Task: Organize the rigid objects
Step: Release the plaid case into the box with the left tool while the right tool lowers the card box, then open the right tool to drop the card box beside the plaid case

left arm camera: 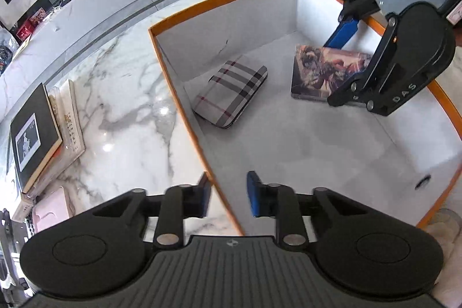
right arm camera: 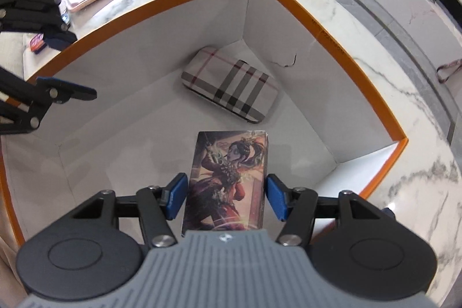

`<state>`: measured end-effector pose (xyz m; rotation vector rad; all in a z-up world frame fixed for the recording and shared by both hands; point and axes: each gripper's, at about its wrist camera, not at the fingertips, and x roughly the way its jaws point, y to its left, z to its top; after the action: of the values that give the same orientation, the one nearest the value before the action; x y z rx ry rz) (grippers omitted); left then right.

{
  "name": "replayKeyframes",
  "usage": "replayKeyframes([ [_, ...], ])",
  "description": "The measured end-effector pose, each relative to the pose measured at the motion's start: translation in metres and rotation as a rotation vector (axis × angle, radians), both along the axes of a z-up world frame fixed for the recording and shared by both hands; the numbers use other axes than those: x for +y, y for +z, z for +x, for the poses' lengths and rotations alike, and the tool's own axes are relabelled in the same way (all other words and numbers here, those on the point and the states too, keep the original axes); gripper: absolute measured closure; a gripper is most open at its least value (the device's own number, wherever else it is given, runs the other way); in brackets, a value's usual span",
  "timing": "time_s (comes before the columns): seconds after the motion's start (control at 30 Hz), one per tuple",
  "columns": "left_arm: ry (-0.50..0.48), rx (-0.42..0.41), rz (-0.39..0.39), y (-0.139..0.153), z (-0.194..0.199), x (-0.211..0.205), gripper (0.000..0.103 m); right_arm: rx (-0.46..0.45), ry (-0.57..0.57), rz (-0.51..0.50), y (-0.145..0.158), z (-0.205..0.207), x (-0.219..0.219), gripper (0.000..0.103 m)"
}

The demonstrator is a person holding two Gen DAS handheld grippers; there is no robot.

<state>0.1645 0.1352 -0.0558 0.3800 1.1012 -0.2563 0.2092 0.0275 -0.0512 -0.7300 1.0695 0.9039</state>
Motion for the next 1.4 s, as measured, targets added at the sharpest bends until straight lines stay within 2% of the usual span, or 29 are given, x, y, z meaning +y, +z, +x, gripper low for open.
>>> replayKeyframes([
  [0.13, -0.021, -0.016, -0.016, 0.001, -0.016, -0.011, 0.082, 0.016, 0.065, -0.008, -0.005, -0.009, -0.002, 0.043],
  [0.2, -0.011, -0.027, -0.003, -0.002, -0.019, -0.017, 0.082, 0.008, 0.135, -0.016, -0.008, -0.019, 0.0, 0.043],
  [0.37, 0.025, -0.019, -0.073, -0.002, -0.016, -0.004, 0.081, 0.006, 0.33, -0.05, -0.024, -0.034, 0.019, 0.043],
  [0.5, 0.033, -0.014, -0.098, 0.0, -0.015, 0.0, 0.08, 0.001, 0.446, -0.094, -0.037, -0.036, 0.039, 0.043],
  [0.57, 0.034, -0.018, -0.099, 0.0, -0.017, -0.001, 0.08, -0.012, 0.505, -0.108, -0.041, -0.035, 0.049, 0.042],
  [0.73, 0.041, -0.013, -0.13, 0.0, -0.017, 0.004, 0.079, -0.073, 0.607, -0.074, -0.038, -0.035, 0.061, 0.042],
  [0.8, 0.045, -0.01, -0.141, 0.001, -0.017, 0.005, 0.079, -0.094, 0.614, -0.068, -0.035, -0.034, 0.061, 0.035],
  [0.97, 0.048, -0.007, -0.146, 0.002, -0.018, 0.006, 0.079, -0.111, 0.543, -0.089, -0.033, -0.027, 0.053, 0.021],
  [1.07, 0.053, -0.01, -0.15, 0.002, -0.02, 0.006, 0.079, -0.082, 0.397, -0.126, -0.039, -0.019, 0.048, 0.021],
  [1.17, 0.054, -0.009, -0.146, 0.002, -0.02, 0.006, 0.079, 0.03, 0.23, -0.122, -0.045, -0.01, 0.041, 0.022],
  [1.2, 0.054, -0.009, -0.142, 0.002, -0.02, 0.005, 0.079, 0.056, 0.186, -0.113, -0.048, -0.009, 0.04, 0.027],
  [1.23, 0.052, -0.009, -0.139, 0.003, -0.02, 0.005, 0.079, 0.068, 0.15, -0.109, -0.05, -0.013, 0.036, 0.037],
  [1.3, 0.054, -0.008, -0.134, 0.003, -0.02, 0.004, 0.079, 0.083, 0.09, -0.102, -0.054, -0.008, 0.037, 0.051],
  [1.4, 0.055, -0.006, -0.13, 0.003, -0.021, 0.004, 0.079, 0.101, -0.014, -0.07, -0.055, 0.005, 0.039, 0.055],
])
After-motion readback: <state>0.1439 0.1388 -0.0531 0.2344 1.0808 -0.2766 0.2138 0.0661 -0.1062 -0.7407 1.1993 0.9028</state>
